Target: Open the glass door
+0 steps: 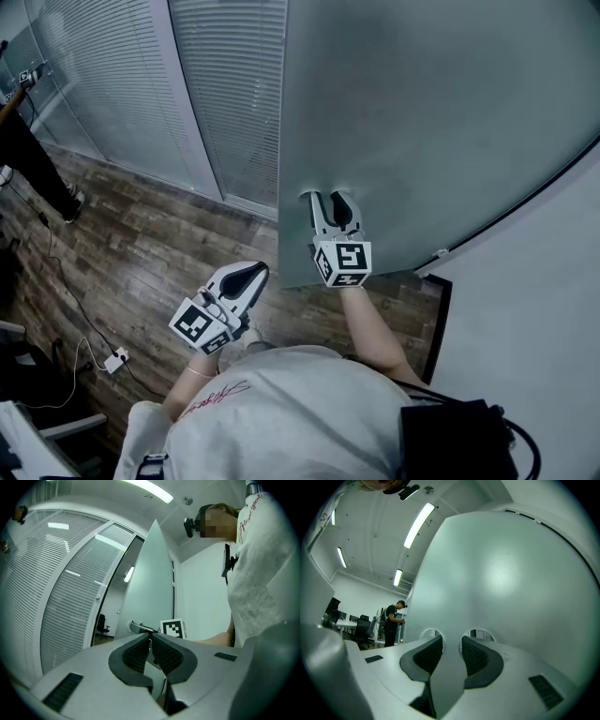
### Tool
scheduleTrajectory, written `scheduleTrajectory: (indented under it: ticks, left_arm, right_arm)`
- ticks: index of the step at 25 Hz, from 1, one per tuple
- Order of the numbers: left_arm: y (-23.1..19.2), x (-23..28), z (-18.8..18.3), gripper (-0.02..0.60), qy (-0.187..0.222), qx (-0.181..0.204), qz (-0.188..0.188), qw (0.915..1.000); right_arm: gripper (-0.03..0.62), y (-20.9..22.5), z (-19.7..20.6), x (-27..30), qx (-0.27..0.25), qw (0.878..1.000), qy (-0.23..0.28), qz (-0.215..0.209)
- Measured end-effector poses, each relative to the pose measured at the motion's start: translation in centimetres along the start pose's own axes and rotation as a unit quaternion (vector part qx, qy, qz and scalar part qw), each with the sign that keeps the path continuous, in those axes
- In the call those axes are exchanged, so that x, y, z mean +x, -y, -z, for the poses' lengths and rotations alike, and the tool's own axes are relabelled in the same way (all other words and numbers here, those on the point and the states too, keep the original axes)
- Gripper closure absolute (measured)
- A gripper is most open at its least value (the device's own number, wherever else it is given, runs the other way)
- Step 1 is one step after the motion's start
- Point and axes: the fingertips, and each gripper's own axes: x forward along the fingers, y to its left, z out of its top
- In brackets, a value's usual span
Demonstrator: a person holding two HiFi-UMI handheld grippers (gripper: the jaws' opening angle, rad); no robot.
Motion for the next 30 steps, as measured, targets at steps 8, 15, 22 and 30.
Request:
scheduleTrajectory:
  ticks: [8,15,22,30]
  left_arm:
    - [4.9,-0.7,0.7,0.548,0.012,0.001,-0.043,0.9990]
    - [8.4,-3.7,1.4,0.548,0.033,-0.002,-0.097,0.9947]
    - [9.5,-5.7,1.2,0.548,0.035,-0.005,-0.111,0.9931]
    - [12.5,-6.4,0.3,0.548,0.023,-0.004,-0.069,0.9973]
  right_arm:
    - [0.461,-1.0,-1.0,-3.5,0.003,1.000,0.001,-0.027]
    - [0.461,-2.4,-1.8,-6.6,0.005,0.999,0.006,-0.044]
    - [0.461,-3.2,-1.9,-8.8,0.007,0.999,0.006,-0.053]
    - [0.461,-3.6,-2.5,-12.8,0.008,0.999,0.008,-0.051]
